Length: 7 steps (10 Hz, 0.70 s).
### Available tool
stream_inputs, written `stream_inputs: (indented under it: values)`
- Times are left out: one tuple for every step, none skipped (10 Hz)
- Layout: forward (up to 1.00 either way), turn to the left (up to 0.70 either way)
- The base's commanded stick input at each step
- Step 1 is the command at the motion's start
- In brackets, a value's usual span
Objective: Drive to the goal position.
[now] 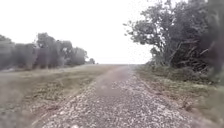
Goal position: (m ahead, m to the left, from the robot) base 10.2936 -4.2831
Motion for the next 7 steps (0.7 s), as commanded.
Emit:
stream_inputs:
  values:
    - [0.45,0.00]
    - [0.45,0.00]
    - [0.45,0.00]
    - [0.45,0.00]
    - [0.45,0.00]
    - [0.45,0.00]
    - [0.45,0.00]
